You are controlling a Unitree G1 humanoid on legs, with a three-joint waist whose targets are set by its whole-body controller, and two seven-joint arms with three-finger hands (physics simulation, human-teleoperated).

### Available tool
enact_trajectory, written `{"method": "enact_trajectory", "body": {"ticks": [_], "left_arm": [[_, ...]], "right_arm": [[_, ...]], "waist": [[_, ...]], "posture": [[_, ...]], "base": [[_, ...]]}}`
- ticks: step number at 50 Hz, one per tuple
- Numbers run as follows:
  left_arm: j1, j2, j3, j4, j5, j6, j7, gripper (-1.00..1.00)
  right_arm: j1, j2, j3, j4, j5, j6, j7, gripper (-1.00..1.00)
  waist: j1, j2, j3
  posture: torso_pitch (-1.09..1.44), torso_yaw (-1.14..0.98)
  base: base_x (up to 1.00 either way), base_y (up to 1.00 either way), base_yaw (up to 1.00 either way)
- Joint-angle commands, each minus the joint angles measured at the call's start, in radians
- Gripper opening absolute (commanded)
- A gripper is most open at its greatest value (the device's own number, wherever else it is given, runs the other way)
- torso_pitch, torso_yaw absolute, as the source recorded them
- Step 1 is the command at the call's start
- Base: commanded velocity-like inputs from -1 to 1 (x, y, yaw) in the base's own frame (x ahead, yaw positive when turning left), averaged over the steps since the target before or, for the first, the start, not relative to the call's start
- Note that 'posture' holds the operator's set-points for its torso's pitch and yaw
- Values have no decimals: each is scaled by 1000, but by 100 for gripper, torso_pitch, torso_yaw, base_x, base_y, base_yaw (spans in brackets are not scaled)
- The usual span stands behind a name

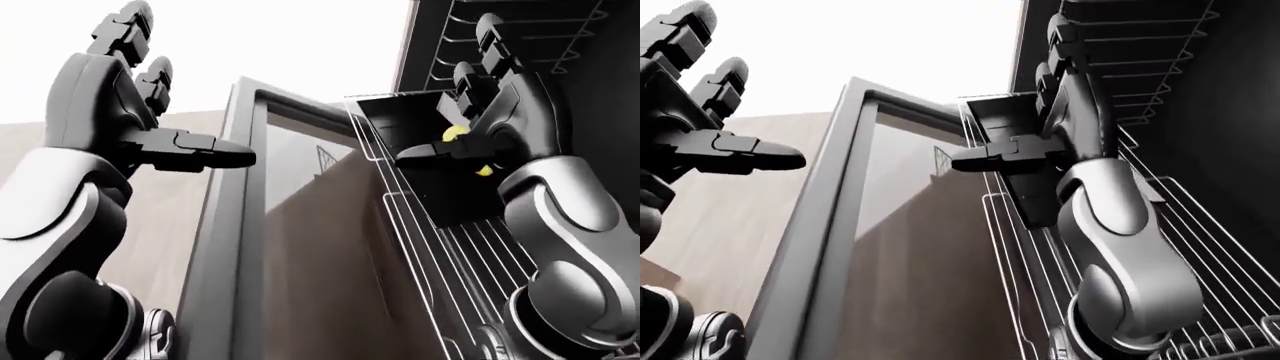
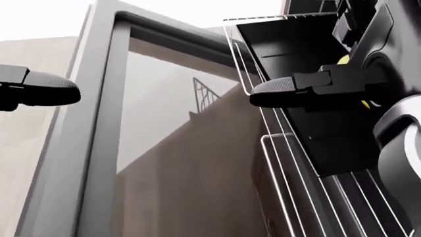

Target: Pick the corn from the oven and place it on the plate on the counter.

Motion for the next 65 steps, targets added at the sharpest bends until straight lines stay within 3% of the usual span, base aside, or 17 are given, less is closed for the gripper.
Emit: {"method": "enact_trajectory", "body": {"ticks": [1, 2, 6, 8, 10, 12, 16, 24, 27, 33, 42, 49, 55, 65], "left_arm": [[-29, 23, 25, -23, 6, -37, 9, 100], [-34, 25, 25, -23, 4, -33, 10, 100], [-45, 36, 32, -27, -5, -19, 12, 100], [-50, 41, 35, -26, -9, -15, 13, 100], [-49, 44, 35, -21, -12, -20, 13, 100], [-45, 46, 34, -15, -13, -30, 14, 100], [-42, 49, 35, -14, -19, -35, 17, 100], [-46, 56, 46, -25, -37, -19, 24, 100], [-36, 53, 43, -23, -39, -30, 29, 100], [-40, 56, 40, -19, -44, -32, 35, 100], [-46, 58, 43, -28, -54, -20, 41, 100], [-52, 56, 40, -25, -59, -18, 50, 100], [-62, 67, 47, -18, -64, -16, 49, 100], [-59, 65, 49, -30, -73, -8, 55, 100]], "right_arm": [[-41, -12, -10, -36, 5, -28, 0, 100], [-45, -16, -15, -37, 8, -22, -1, 100], [-58, -39, -23, -28, 10, -15, -2, 100], [-56, -63, -21, -7, -6, -19, 2, 100], [-55, -79, -25, 16, -25, -26, 7, 100], [-63, -102, -29, 43, -47, -20, 12, 100], [-61, -141, -26, 122, -111, -56, 39, 100], [-61, -182, 5, 274, -262, -96, 135, 100], [-47, -219, 45, 328, -368, -138, 200, 100], [-61, -224, 86, 446, -572, -224, 349, 100], [-84, -199, 68, 595, -830, -337, 511, 100], [-58, -175, 19, 682, -860, -425, 500, 100], [-41, -173, 12, 731, -860, -462, 487, 65], [-20, -190, -3, 798, -863, -518, 457, 51]], "waist": [[0, -20, -16], [-1, -20, -34], [-3, 11, -18], [-15, 48, -23], [-15, 29, -21], [-14, 22, -37], [-8, 13, -43], [-8, 15, -50], [-8, 17, -52], [-8, 23, -54], [-11, 26, -55], [-10, 26, -58], [-11, 28, -59], [-11, 26, -61]], "posture": [[0, 0], [0, 0], [0, 0], [0, 0], [0, 0], [0, 0], [0, 0], [0, 0], [0, 0], [0, 0], [0, 0], [0, 0], [0, 0], [0, 0]], "base": [[0, 0, 0], [0, 0, 0], [0, 0, 0], [0, 0, 0], [0, 0, 0], [0, 0, 0], [0, 0, 0], [0, 0, 0], [0, 0, 0], [0, 0, 0], [0, 0, 0], [0, 0, 0], [0, 0, 0], [0, 0, 0]]}}
